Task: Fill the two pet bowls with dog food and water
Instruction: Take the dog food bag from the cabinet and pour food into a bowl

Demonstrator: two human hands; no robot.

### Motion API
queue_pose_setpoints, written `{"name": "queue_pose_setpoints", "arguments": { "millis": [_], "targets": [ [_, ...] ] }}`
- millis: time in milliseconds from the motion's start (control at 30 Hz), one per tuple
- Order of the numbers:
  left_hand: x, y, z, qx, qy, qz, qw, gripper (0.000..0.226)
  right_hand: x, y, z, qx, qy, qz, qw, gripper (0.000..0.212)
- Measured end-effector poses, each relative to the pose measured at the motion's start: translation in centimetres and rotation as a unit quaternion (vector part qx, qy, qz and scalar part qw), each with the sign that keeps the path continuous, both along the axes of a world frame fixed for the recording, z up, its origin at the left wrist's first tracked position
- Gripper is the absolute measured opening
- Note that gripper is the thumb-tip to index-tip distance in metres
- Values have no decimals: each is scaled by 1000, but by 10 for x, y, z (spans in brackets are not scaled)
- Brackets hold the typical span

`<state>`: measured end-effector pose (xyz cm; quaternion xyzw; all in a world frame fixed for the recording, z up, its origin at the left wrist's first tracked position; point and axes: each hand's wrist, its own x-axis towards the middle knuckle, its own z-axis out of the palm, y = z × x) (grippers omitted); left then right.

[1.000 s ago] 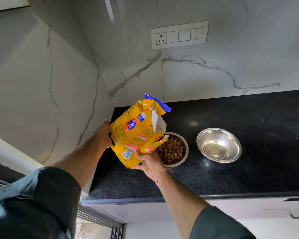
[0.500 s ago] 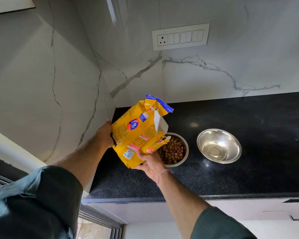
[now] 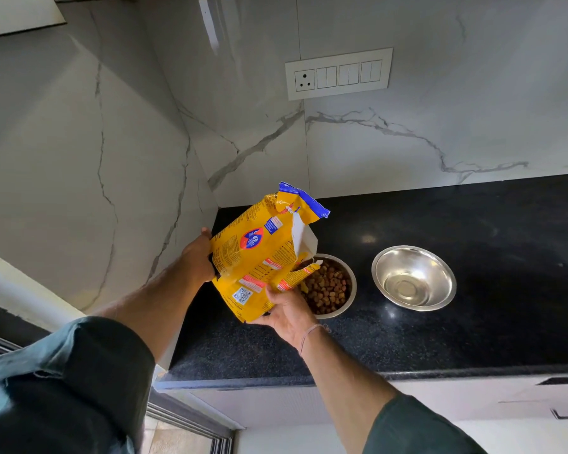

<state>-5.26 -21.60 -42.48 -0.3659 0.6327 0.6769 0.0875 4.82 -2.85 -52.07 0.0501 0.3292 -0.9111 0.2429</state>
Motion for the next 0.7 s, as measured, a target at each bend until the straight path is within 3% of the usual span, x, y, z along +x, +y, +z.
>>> {"name": "queue_pose_setpoints", "arguments": {
  "millis": [167, 300, 467, 700],
  "targets": [
    [9, 9, 8, -39, 2, -10, 999, 59, 0, 1, 1, 10, -4, -8, 1000, 61],
    [12, 11, 12, -62, 3, -17, 998, 64, 0, 2, 2, 13, -1, -7, 1000, 49],
    [12, 10, 12, -25, -2, 1, 1000, 67, -1, 3, 1, 13, -3, -14, 1000, 55],
    [-2, -8, -3, -67, -30, -19, 997, 74, -1, 2, 0, 21, -11, -9, 1000, 65]
  ]
}}
